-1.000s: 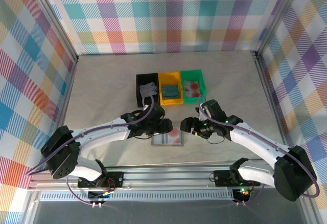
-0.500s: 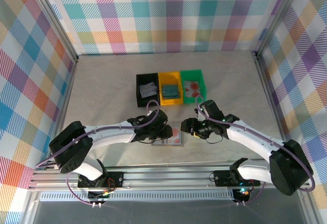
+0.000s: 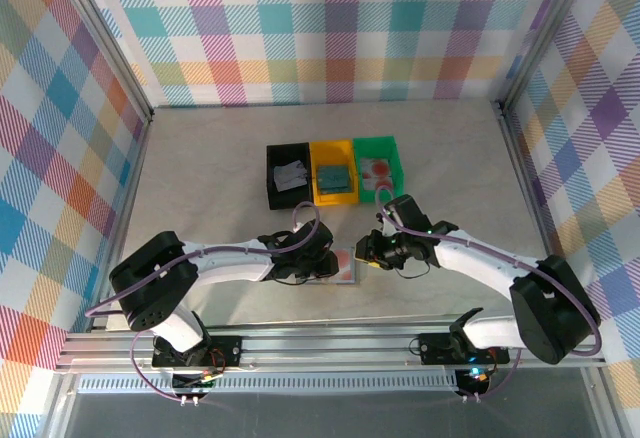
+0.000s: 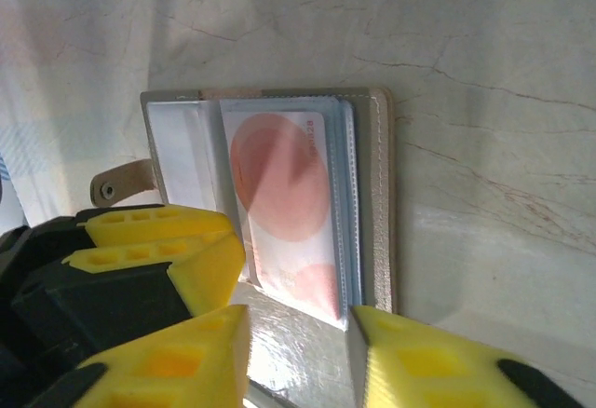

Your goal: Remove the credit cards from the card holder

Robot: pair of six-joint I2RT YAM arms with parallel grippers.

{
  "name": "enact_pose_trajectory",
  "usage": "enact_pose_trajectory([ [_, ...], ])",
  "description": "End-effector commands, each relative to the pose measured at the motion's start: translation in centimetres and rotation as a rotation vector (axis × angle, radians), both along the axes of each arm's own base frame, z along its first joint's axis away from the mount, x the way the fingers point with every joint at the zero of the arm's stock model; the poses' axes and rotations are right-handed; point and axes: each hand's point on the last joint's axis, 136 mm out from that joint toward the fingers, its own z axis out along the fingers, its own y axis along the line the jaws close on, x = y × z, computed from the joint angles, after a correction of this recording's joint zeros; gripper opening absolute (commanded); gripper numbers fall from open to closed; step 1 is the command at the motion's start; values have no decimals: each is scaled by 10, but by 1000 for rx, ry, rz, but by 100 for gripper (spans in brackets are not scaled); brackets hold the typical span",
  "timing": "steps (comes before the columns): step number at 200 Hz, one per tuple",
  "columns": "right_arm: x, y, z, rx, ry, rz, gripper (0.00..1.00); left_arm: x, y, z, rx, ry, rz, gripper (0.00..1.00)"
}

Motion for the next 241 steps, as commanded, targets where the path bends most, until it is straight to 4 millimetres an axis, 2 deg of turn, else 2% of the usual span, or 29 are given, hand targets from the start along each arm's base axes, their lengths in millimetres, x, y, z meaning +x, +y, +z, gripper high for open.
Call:
enact_pose_trajectory([
  [1,3,6,0,31,9,5,30,-2,4,-6,27,-15,0,27],
  [18,3,7,-4,30,14,7,24,-1,6,-7,31,-24,3,27],
  [87,6,15,-20,40,45,23,16,4,4,-6,18,-49,11,27],
  [109,7,17,-24,42,55,27,12,7,1,1,-1,-67,18,27],
  [146,6,18,-34,34,74,29,9,9,0,8,-12,-83,17,26],
  [241,2,17,-47,25,102,30,5,10,1,-3,11,-70,27,23],
])
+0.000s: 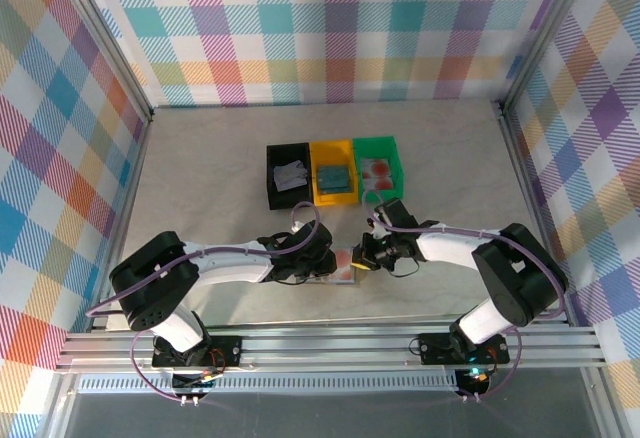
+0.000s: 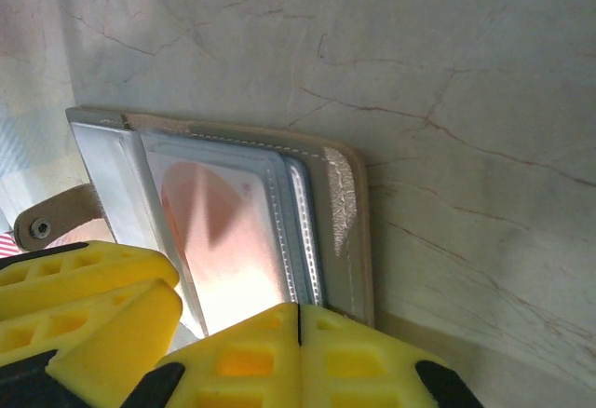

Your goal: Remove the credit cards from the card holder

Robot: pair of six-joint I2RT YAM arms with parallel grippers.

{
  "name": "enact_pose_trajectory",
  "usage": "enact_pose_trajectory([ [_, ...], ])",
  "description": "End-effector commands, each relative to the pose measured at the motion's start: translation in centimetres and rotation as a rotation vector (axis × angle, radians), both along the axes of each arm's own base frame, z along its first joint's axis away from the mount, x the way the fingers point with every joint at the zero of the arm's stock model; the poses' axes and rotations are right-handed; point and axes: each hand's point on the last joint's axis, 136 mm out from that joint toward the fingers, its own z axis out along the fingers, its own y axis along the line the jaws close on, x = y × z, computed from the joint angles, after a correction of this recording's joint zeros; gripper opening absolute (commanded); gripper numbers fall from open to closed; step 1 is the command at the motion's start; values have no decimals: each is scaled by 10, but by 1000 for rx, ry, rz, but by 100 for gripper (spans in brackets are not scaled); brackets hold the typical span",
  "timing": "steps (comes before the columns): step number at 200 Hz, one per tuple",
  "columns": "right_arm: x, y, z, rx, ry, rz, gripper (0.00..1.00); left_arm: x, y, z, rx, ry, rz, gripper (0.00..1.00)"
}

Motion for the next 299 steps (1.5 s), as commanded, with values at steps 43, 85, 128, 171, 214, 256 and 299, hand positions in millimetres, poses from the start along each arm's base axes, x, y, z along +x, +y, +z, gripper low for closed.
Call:
enact_pose_trajectory([
  [43,-6,1,-8,10,25,11,4,3,-6,-3,-6,-19,0,21],
  [85,-8,1,-12,10,38,12,3,3,-8,-2,-18,-21,4,21],
  [128,-8,2,-16,10,47,14,1,1,-8,-6,-30,-13,5,20],
  [171,-9,3,-17,15,51,17,1,1,-9,-4,-55,-16,13,12],
  [214,-11,2,-18,13,57,18,0,2,-10,-1,-86,-23,26,7],
  [256,-11,2,-19,16,60,19,0,2,-11,2,-110,-30,32,0],
  [299,-11,1,-20,9,61,18,0,2,-7,8,-116,-44,42,0],
])
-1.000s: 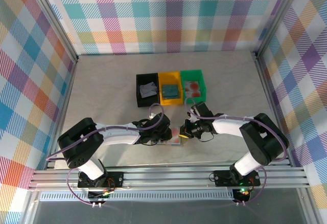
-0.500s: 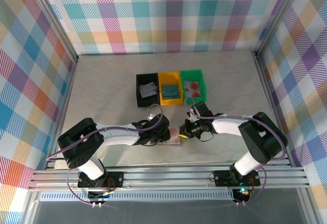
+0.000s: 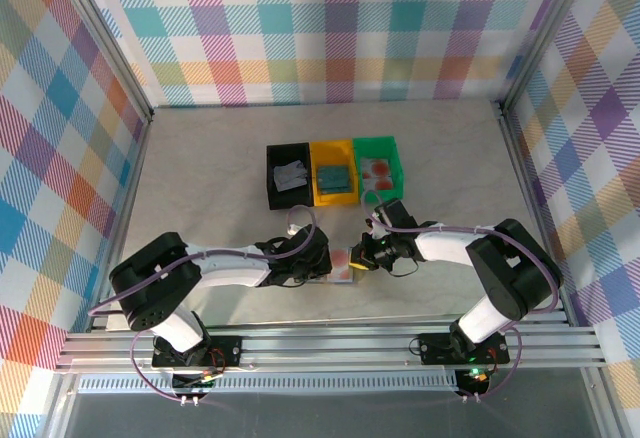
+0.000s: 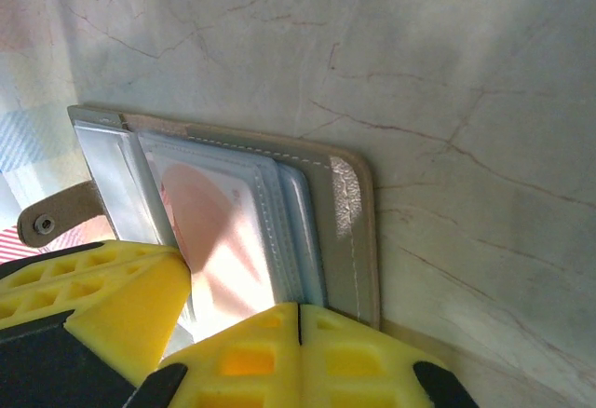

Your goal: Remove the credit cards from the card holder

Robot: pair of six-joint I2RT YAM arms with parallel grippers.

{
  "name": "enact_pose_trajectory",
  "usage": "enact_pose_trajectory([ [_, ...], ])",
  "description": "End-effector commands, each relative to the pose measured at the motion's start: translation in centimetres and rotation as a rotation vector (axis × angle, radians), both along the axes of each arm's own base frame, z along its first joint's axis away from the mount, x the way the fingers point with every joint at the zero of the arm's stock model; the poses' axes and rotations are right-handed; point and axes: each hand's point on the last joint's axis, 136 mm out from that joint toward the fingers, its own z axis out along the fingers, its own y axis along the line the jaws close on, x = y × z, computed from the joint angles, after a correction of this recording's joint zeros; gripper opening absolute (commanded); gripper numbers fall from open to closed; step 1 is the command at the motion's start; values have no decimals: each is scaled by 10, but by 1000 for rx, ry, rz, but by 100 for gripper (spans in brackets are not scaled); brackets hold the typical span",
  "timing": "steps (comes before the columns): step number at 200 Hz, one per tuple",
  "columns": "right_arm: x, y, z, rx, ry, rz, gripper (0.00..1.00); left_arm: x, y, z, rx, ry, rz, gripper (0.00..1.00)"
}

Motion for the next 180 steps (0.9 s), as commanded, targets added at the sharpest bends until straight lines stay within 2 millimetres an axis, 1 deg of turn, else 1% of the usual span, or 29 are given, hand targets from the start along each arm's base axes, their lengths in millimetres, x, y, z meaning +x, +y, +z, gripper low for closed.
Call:
enact_pose_trajectory([
  [1,-12,-4,-16,-32,51,6,0,0,-10,15,-67,-31,-12,0],
  [52,-13,-8,-20,-53,55,-2,0,-2,4,24,-53,-58,9,0],
  [73,-12,-8,-20,-61,55,-4,0,-3,7,26,-55,-63,12,0],
  [98,-12,-8,-20,-61,57,-5,0,-5,9,24,-54,-59,13,0],
  [114,-12,-8,-19,-59,58,-3,0,-7,7,22,-56,-50,0,0],
  [128,-11,-8,-19,-58,58,-3,0,-8,7,16,-42,-31,-6,0],
  [145,-11,-7,-18,-57,57,-1,0,-9,4,9,-44,-14,-11,10],
  [180,-12,-7,-20,-57,62,3,0,-8,5,3,-17,-15,-13,15],
])
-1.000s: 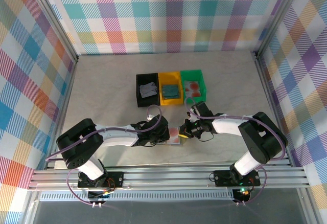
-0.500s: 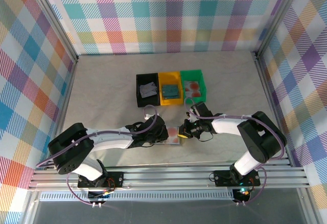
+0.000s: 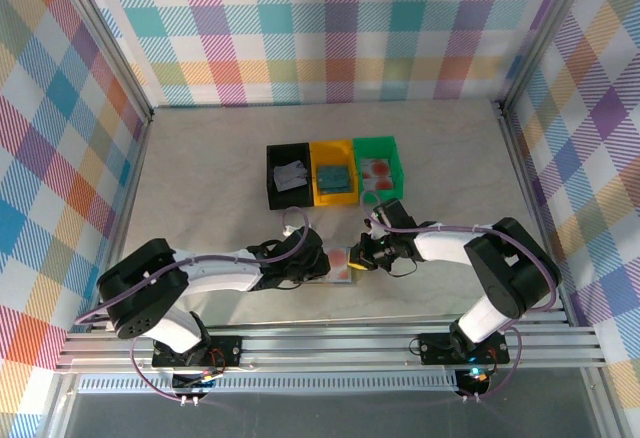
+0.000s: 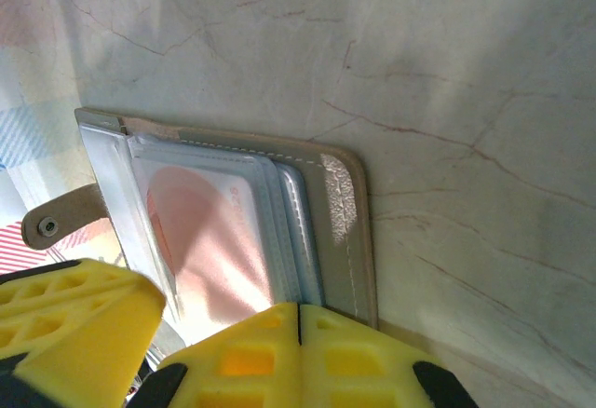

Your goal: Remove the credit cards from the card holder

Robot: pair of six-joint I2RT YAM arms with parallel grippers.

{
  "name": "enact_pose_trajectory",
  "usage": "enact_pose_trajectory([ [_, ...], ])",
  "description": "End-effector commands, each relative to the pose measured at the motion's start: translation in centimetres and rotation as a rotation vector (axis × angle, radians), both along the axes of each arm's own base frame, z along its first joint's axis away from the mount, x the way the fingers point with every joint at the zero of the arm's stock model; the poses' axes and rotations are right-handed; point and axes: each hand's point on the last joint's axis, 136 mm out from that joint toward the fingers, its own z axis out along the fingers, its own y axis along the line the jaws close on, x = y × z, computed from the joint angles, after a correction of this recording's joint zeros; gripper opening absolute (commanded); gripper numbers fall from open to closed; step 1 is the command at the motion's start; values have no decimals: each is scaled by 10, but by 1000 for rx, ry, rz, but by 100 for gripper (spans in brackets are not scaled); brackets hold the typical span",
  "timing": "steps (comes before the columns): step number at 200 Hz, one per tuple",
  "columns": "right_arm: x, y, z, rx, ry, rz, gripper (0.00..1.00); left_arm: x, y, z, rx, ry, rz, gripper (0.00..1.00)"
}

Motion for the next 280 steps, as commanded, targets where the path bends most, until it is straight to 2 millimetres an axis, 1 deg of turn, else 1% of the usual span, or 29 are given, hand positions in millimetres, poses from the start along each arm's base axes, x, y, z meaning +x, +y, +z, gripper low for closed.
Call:
enact_pose_trajectory([
  [1,-11,-9,-19,-63,60,-3,0,-3,-1,-4,12,-1,-15,15],
  [13,-12,-9,-19,-63,61,-3,0,-2,1,-5,31,-5,-19,19],
  [28,-12,-9,-20,-62,63,-1,0,-2,2,-5,44,-11,-25,26],
  [47,-13,-9,-21,-62,66,0,0,-2,0,-5,40,-12,-34,28],
  [51,-13,-9,-22,-62,67,0,0,-1,0,-5,41,-12,-33,30],
  [93,-13,-7,-23,-52,73,3,0,1,-8,-8,15,-8,-40,30],
  [141,-14,-5,-26,-42,78,10,0,4,-19,3,-53,-35,-53,28],
  [170,-15,-5,-27,-37,81,13,0,3,-22,8,-81,-44,-57,26],
  [227,-16,-4,-30,-33,86,15,0,4,-16,19,-126,-71,-27,19],
  [239,-16,-4,-31,-33,90,16,0,4,-15,22,-143,-80,-19,15],
  [280,-17,-3,-32,-31,96,19,0,6,-13,30,-171,-100,-3,11],
])
